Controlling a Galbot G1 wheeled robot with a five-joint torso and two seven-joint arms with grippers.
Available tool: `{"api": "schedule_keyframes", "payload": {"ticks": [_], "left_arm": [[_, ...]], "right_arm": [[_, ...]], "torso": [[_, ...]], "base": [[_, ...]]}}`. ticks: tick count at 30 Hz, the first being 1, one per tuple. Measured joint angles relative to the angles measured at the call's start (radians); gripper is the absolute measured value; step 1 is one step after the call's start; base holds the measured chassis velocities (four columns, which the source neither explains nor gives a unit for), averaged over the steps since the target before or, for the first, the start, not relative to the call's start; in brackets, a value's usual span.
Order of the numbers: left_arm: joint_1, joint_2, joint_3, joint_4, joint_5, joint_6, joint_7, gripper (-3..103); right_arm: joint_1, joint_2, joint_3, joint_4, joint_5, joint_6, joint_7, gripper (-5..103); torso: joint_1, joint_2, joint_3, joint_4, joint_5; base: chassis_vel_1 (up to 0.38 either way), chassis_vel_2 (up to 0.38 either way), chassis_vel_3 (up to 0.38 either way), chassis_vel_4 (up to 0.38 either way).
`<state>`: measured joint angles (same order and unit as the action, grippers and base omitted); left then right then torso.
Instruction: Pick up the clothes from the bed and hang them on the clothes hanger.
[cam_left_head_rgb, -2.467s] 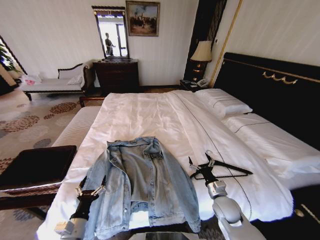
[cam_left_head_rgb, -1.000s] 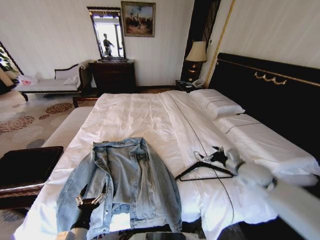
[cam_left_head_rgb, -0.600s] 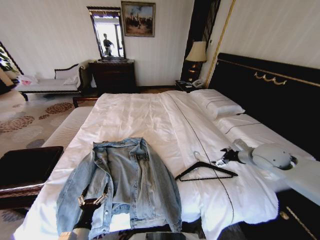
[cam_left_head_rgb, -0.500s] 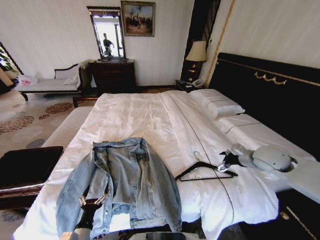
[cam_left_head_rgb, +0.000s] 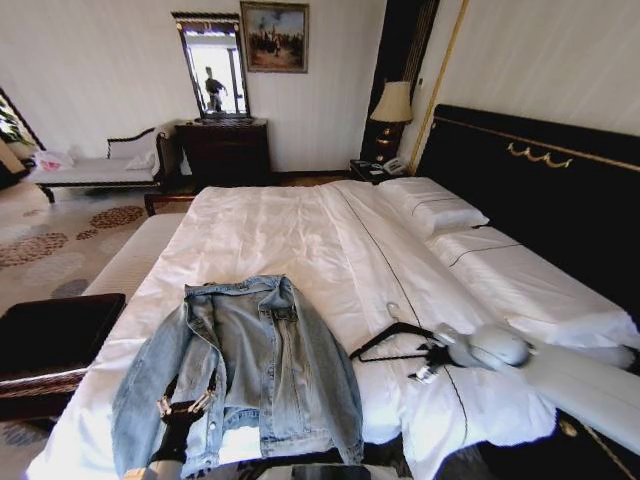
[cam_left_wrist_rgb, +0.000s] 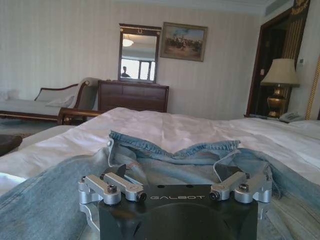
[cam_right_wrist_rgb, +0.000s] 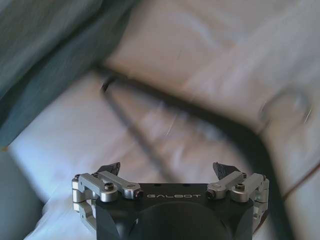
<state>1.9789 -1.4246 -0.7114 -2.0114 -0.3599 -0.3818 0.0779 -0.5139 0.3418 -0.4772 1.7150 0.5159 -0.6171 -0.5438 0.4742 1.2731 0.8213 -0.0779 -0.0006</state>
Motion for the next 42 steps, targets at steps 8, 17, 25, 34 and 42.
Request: {"api": "schedule_keyframes", "payload": {"ticks": [8,17,25,34,42], "left_arm": [[0.006,-0.012,-0.015,-0.011,-0.004,0.001,0.0,100],[-0.009,-0.01,0.0,-0.002,-0.009,0.006,0.001,100],[0.001,-0.015,-0.015,-0.007,-0.006,0.007,0.001,100],[0.004,-0.015,-0.033,0.012,-0.042,0.0,0.002,100],[0.005,-0.019,-0.037,0.008,-0.042,-0.001,0.003,100]], "right_arm": [[0.267,0.061,-0.156,-0.016,0.025,-0.006,0.006,100],[0.334,0.054,-0.226,-0.077,-0.019,0.006,-0.007,100],[0.336,0.099,-0.266,-0.254,-0.126,0.056,-0.038,100],[0.312,0.098,-0.281,-0.287,-0.166,0.086,-0.038,100],[0.321,0.139,-0.309,-0.32,-0.165,0.08,-0.035,99]], "torso": [[0.0,0.0,0.0,-0.001,0.0002],[0.0,0.0,0.0,-0.0011,0.0005],[0.0,0.0,0.0,-0.0007,0.001],[0.0,0.0,0.0,-0.0011,0.0005],[0.0,0.0,0.0,-0.0008,0.0005]], "base": [[0.0,0.0,0.0,0.0],[0.0,0.0,0.0,0.0],[0.0,0.0,0.0,0.0],[0.0,0.0,0.0,0.0],[0.0,0.0,0.0,0.0]]}}
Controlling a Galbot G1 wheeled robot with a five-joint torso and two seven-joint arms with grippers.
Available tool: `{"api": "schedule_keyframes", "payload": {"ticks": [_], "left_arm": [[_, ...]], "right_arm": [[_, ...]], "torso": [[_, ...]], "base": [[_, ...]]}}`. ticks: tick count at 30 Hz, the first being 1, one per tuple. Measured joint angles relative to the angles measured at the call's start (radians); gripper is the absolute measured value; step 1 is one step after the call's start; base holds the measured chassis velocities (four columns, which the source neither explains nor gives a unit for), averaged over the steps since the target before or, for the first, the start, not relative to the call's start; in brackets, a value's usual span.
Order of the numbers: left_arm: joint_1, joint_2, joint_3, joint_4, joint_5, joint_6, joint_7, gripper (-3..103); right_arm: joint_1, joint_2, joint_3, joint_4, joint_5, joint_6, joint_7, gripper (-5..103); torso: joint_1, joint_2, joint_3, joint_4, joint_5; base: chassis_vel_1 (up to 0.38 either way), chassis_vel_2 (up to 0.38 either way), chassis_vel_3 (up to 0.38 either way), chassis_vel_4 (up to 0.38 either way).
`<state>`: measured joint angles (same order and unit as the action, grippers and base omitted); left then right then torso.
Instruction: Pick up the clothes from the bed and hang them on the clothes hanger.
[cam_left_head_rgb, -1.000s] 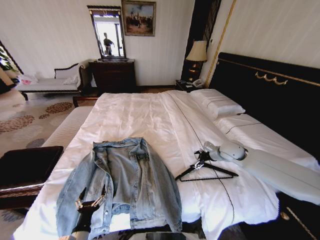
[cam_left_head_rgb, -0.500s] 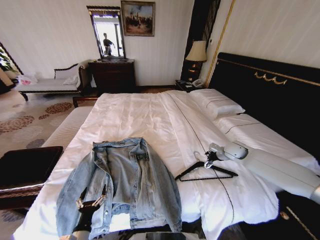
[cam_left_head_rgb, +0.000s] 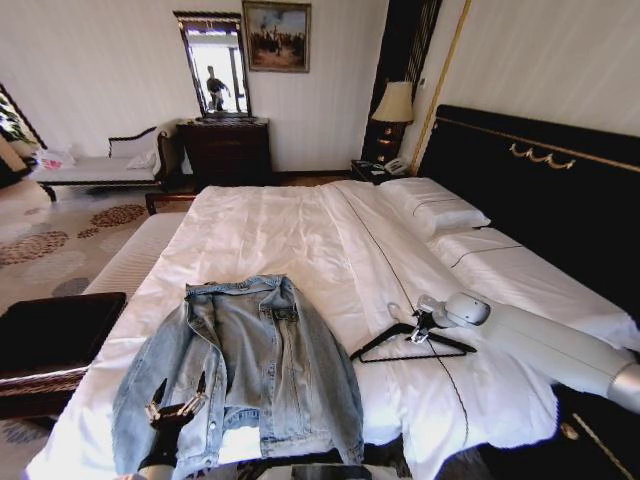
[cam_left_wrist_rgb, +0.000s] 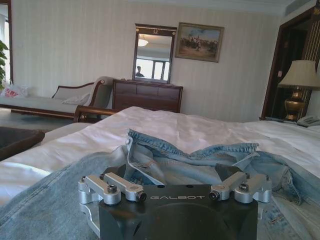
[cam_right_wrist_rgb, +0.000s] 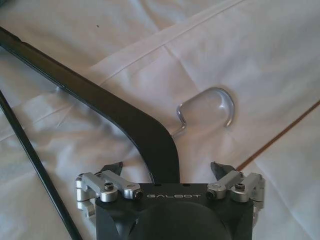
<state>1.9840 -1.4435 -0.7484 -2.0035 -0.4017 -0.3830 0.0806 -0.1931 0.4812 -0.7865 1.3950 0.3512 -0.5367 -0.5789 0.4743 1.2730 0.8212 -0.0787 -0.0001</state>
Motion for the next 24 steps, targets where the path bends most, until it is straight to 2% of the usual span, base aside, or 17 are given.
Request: {"api": "schedule_keyframes", "payload": {"ticks": [1,2,4,7,10,11,13,14,16,17,19,24], "left_arm": [[0.001,0.0,-0.001,0.0,0.0,-0.001,0.0,100],[0.001,0.0,-0.001,0.0,0.0,-0.001,0.0,100],[0.004,0.0,-0.005,0.001,-0.002,-0.004,0.0,100],[0.005,0.0,-0.006,0.001,-0.004,-0.005,0.0,100],[0.006,-0.001,-0.007,0.0,-0.006,-0.006,0.0,100],[0.006,-0.001,-0.007,0.0,-0.006,-0.006,0.0,100],[0.007,-0.003,-0.007,0.0,-0.006,-0.006,0.0,100],[0.007,-0.003,-0.007,0.0,-0.006,-0.006,0.0,100],[0.008,-0.004,-0.007,0.0,-0.006,-0.007,0.001,100],[0.008,-0.004,-0.007,0.0,-0.006,-0.007,0.001,100],[0.009,-0.005,-0.006,0.0,-0.006,-0.008,0.001,100],[0.01,-0.005,-0.004,0.0,-0.006,-0.011,0.001,100]], "right_arm": [[0.001,0.003,-0.002,-0.001,0.0,-0.001,0.0,94],[0.001,0.003,-0.002,-0.001,0.0,-0.001,0.0,94],[0.004,0.013,-0.01,-0.004,-0.005,-0.005,0.0,84],[0.006,0.017,-0.015,-0.008,-0.008,-0.005,0.0,79],[0.006,0.024,-0.019,-0.019,-0.013,-0.005,0.0,62],[0.006,0.024,-0.019,-0.019,-0.013,-0.005,0.0,62],[0.006,0.028,-0.019,-0.025,-0.013,-0.005,0.0,51],[0.006,0.028,-0.019,-0.025,-0.013,-0.005,0.0,51],[0.005,0.029,-0.021,-0.027,-0.014,-0.005,0.0,40],[0.005,0.029,-0.021,-0.026,-0.015,-0.005,0.0,40],[0.003,0.024,-0.019,-0.019,-0.016,-0.005,0.002,33],[-0.006,-0.001,0.008,0.002,-0.018,-0.003,0.016,33]], "torso": [[0.0,0.0,0.0,0.0,0.0],[0.0,0.0,0.0,0.0,0.0],[0.0,0.0,0.0,0.0001,0.0],[0.0,0.0,0.0,0.0001,0.0],[0.0,0.0,0.0,-0.0001,0.0],[0.0,0.0,0.0,-0.0001,0.0],[0.0,0.0,0.0,-0.0001,0.0],[0.0,0.0,0.0,-0.0001,0.0],[0.0,0.0,0.0,-0.0001,0.0],[0.0,0.0,0.0,-0.0001,0.0],[0.0,0.0,0.0,0.0,0.0],[0.0,0.0,0.0,-0.0001,0.0001]], "base": [[0.0,0.0,0.0,0.0],[0.0,0.0,0.0,0.0],[0.0,0.0,0.0,0.0],[0.0,0.0,0.0,0.0],[0.0,0.0,0.0,0.0],[0.0,0.0,0.0,0.0],[0.0,0.0,0.0,0.0],[0.0,0.0,0.0,0.0],[0.0,0.0,0.0,0.0],[0.0,0.0,0.0,0.0],[0.0,0.0,0.0,0.0],[0.0,0.0,0.0,0.0]]}}
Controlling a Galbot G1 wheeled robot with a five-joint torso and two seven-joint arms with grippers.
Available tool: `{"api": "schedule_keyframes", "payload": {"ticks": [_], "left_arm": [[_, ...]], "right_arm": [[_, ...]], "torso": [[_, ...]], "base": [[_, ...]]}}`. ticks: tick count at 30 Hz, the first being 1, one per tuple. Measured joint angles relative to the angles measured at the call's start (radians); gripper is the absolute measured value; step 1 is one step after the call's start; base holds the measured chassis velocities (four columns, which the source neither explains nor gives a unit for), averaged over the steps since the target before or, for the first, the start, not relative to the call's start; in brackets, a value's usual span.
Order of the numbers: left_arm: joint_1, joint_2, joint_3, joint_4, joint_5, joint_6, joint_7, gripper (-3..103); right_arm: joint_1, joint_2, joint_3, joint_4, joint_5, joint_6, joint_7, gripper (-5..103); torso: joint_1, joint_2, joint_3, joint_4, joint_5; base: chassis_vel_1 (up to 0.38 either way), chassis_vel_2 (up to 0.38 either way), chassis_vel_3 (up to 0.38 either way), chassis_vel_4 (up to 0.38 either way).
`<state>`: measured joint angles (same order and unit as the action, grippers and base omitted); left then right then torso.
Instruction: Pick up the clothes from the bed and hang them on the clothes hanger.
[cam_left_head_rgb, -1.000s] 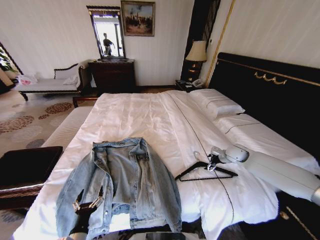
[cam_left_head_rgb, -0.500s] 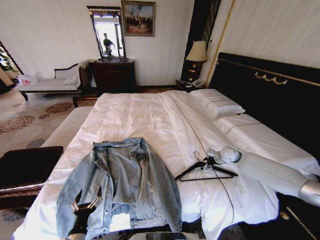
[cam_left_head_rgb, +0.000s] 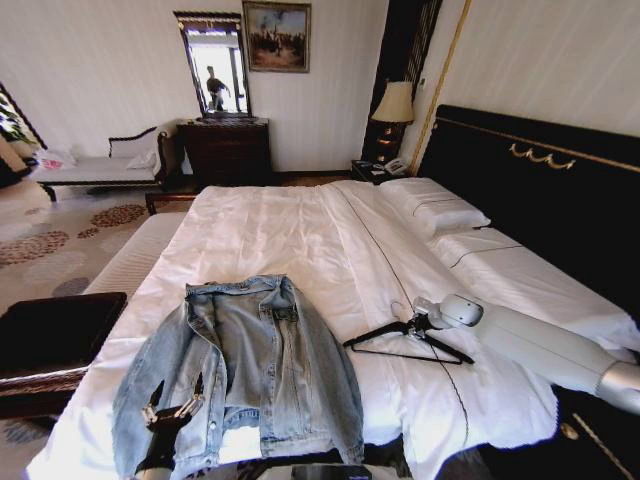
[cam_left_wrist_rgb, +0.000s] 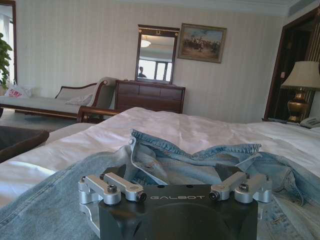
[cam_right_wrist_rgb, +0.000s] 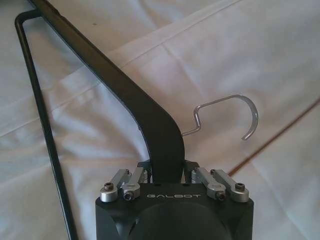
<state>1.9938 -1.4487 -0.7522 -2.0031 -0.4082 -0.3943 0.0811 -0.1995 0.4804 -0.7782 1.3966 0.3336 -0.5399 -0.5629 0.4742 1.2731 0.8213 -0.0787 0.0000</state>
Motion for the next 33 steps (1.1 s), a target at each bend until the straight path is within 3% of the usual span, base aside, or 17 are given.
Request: {"api": "schedule_keyframes", "payload": {"ticks": [11,13,15,16,17,25,33], "left_arm": [[-0.003,0.005,0.01,-0.002,-0.003,0.0,0.0,100],[-0.005,0.006,0.014,-0.009,-0.004,0.004,-0.001,100],[-0.005,0.007,0.014,-0.011,-0.004,0.005,-0.001,100],[-0.006,0.007,0.01,-0.015,-0.008,0.011,-0.004,100],[-0.007,0.009,0.006,-0.017,-0.012,0.016,-0.009,100],[0.008,0.013,-0.01,-0.033,-0.015,0.017,-0.011,100],[0.012,0.026,-0.051,-0.043,-0.042,0.036,-0.018,100]], "right_arm": [[-0.152,-0.054,0.243,0.081,-0.058,0.024,0.075,32],[-0.302,-0.09,0.436,0.167,-0.102,0.045,0.125,31],[-0.335,-0.101,0.483,0.195,-0.122,0.058,0.141,31],[-0.401,-0.118,0.578,0.267,-0.182,0.109,0.206,31],[-0.42,-0.122,0.607,0.303,-0.179,0.13,0.247,31],[-0.451,-0.125,0.65,0.395,-0.104,0.236,0.36,31],[-0.648,-0.019,0.774,0.45,-0.178,0.328,0.46,30]], "torso": [[0.0,0.0,0.0,0.0003,0.0],[0.0,0.0,0.0,-0.0004,0.0007],[0.0,0.0,0.0,-0.0005,0.0004],[0.0,0.0,0.0,-0.0006,-0.0004],[0.0,0.0,0.0,0.0001,0.0001],[0.0,0.0,0.0,0.0,-0.0002],[0.0,0.0,0.0,-0.0003,-0.0001]], "base": [[0.0,0.0,0.0,0.0],[0.0,0.0,0.0,0.0],[0.0,0.0,0.0,0.0],[0.0,0.0,0.0,0.0],[0.0,0.0,0.0,0.0],[0.0,0.0,0.0,0.0],[0.0,0.0,0.0,0.0]]}}
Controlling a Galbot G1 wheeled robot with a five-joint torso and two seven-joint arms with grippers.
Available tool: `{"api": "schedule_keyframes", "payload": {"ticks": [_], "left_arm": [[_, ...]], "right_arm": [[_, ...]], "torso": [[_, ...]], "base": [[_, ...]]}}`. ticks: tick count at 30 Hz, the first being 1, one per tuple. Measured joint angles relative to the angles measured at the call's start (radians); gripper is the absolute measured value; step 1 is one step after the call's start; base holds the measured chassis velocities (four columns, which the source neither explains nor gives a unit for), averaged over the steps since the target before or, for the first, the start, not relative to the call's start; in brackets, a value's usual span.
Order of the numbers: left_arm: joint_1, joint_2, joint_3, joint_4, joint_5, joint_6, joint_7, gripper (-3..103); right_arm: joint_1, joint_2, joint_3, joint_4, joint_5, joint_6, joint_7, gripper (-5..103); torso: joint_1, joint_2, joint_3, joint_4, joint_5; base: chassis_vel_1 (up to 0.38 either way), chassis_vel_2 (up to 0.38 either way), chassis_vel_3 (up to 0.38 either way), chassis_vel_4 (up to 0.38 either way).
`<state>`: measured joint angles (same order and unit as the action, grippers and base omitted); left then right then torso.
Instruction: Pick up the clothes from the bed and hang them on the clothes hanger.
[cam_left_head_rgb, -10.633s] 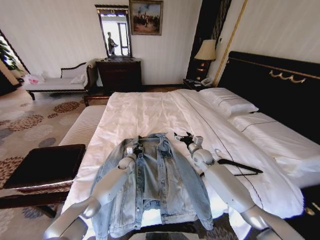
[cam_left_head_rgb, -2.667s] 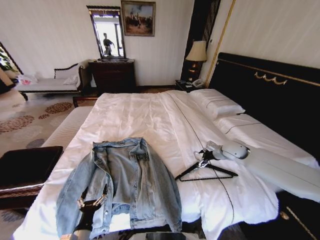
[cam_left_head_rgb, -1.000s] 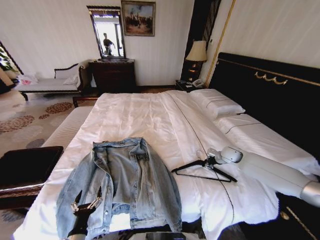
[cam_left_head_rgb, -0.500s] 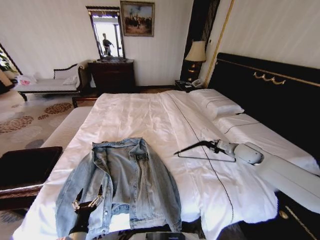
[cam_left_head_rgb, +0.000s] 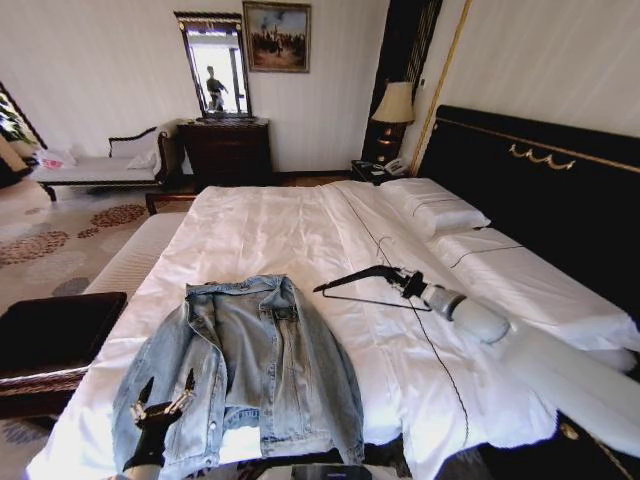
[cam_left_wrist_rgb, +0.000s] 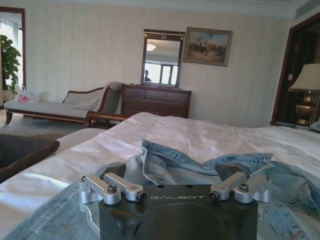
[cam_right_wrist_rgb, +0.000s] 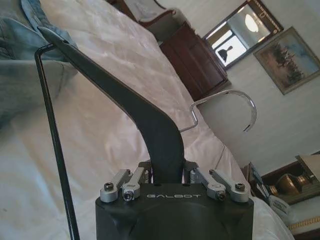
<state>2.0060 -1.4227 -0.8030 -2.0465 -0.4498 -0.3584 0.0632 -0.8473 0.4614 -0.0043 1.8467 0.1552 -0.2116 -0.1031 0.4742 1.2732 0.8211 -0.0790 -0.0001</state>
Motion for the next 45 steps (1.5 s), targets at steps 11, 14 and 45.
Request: {"api": "schedule_keyframes", "payload": {"ticks": [11,14,45], "left_arm": [[-0.002,0.002,-0.012,-0.001,-0.001,0.018,0.0,100],[-0.001,0.001,-0.013,0.001,0.0,0.019,0.001,100],[0.01,0.005,-0.023,0.021,-0.008,0.003,0.003,100]], "right_arm": [[-0.081,0.106,0.027,-0.02,-0.094,0.048,0.056,30],[-0.096,0.124,0.033,-0.021,-0.104,0.049,0.063,30],[-0.139,0.178,0.06,-0.006,-0.118,0.043,0.084,30]], "torso": [[0.0,0.0,0.0,0.0003,-0.0001],[0.0,0.0,0.0,0.0003,0.0001],[0.0,0.0,0.0,0.0003,0.0001]], "base": [[0.0,0.0,0.0,0.0],[0.0,0.0,0.0,0.0],[0.073,0.069,-0.075,-0.076]]}}
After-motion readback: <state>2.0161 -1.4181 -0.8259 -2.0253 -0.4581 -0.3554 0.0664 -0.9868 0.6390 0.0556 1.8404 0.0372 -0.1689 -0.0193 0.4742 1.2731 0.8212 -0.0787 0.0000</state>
